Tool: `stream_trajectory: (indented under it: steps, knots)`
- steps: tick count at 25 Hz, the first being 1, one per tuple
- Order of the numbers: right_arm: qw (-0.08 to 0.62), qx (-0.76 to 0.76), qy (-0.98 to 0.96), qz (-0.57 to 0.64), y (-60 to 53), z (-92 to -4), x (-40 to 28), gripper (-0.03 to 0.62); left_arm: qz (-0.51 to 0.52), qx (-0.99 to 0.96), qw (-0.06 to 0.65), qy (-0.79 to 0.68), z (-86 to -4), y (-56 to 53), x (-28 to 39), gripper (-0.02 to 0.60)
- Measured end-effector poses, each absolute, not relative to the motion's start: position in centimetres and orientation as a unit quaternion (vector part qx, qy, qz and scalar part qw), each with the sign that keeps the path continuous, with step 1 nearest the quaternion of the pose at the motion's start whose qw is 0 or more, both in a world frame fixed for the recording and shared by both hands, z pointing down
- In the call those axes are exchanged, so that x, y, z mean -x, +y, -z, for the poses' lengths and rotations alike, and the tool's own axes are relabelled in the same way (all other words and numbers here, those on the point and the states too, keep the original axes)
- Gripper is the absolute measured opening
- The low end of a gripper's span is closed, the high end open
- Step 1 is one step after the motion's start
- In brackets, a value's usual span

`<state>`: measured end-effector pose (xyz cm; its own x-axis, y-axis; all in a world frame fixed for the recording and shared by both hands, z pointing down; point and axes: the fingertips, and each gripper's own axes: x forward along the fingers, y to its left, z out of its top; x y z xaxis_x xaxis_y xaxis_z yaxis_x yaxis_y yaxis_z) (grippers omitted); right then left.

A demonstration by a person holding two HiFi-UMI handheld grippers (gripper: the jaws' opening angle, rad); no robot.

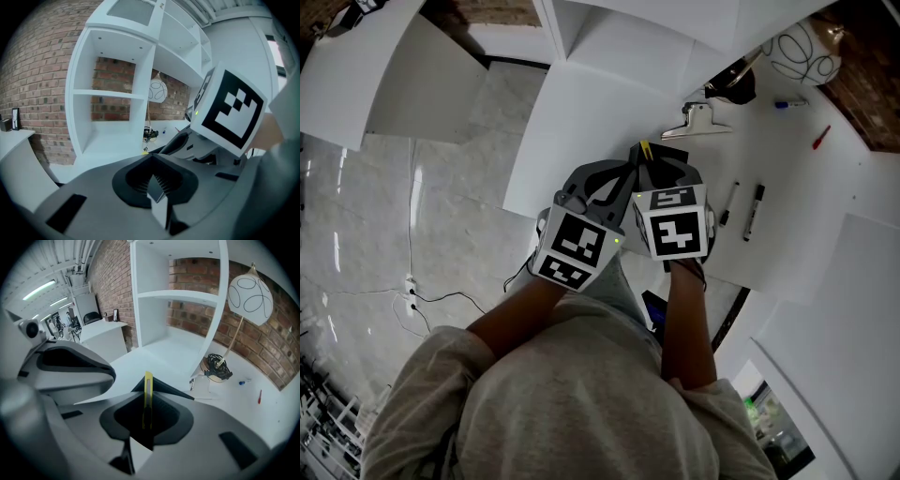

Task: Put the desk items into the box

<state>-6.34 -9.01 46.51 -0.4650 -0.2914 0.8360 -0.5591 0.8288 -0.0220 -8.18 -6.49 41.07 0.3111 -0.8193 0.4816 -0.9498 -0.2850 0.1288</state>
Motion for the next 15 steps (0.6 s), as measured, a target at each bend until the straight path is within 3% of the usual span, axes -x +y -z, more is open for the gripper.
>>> stream_trajectory:
  steps: [15]
  knots:
    - [0.409, -0.264, -0.862, -0.142, -8.82, -45.60, 6.37, 0.077, -0.155, -0.777, 0.196, -0.577, -40.34, -6.62, 9.13, 0.009]
